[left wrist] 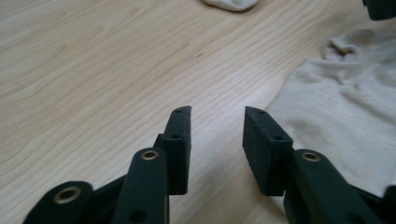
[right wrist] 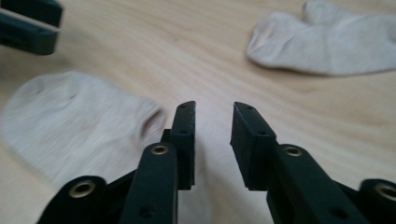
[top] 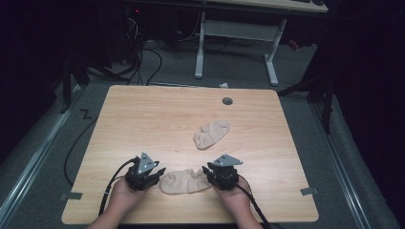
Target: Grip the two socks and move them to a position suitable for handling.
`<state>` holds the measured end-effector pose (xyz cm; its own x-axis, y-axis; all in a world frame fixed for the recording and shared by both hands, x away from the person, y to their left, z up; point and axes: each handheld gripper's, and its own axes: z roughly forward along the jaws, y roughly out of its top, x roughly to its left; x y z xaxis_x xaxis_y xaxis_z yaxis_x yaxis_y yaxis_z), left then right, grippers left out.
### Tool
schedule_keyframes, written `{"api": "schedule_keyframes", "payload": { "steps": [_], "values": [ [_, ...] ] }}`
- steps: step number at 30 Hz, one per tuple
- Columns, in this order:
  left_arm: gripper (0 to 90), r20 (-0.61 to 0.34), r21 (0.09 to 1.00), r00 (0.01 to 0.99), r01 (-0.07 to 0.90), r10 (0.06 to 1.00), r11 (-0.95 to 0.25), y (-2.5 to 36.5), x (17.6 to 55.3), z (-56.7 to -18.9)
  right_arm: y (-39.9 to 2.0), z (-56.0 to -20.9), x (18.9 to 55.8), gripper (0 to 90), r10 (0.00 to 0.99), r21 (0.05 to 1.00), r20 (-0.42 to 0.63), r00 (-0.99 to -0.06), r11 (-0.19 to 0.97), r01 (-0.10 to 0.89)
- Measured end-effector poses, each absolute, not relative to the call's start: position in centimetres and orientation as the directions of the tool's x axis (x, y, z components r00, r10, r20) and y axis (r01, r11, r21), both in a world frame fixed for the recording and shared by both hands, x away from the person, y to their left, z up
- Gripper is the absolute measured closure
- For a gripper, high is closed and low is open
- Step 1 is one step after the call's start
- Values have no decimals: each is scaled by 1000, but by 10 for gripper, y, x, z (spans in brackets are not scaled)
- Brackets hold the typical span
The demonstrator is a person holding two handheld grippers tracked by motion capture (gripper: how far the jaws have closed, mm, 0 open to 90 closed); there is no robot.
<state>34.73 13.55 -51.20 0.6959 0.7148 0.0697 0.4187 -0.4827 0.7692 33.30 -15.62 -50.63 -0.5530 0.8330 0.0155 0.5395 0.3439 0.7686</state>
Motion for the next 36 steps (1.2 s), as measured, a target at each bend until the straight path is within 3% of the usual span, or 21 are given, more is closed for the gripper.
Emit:
{"api": "schedule_keyframes", "payload": {
  "steps": [6,13,22,29,34,36],
  "values": [
    [547,45,781,676,435,735,-448,145,353,-509,-148,-506,373,673,859,771,-32,-511,347,535],
    [521,-23,777,629,500,777,-382,158,359,-508,-136,-516,417,686,869,730,12,-494,330,598],
    [488,-42,786,626,502,779,-361,164,361,-508,-114,-523,439,643,863,688,-74,-500,407,601],
    [479,-36,787,637,492,770,-371,161,359,-507,-111,-512,442,616,860,728,-85,-503,398,558],
    [484,-37,785,645,491,764,-377,158,358,-507,-113,-522,455,562,874,677,-28,-485,373,634],
    [483,-34,787,649,486,760,-381,158,357,-507,-117,-525,455,581,876,683,-9,-482,358,637]
  ]
}}
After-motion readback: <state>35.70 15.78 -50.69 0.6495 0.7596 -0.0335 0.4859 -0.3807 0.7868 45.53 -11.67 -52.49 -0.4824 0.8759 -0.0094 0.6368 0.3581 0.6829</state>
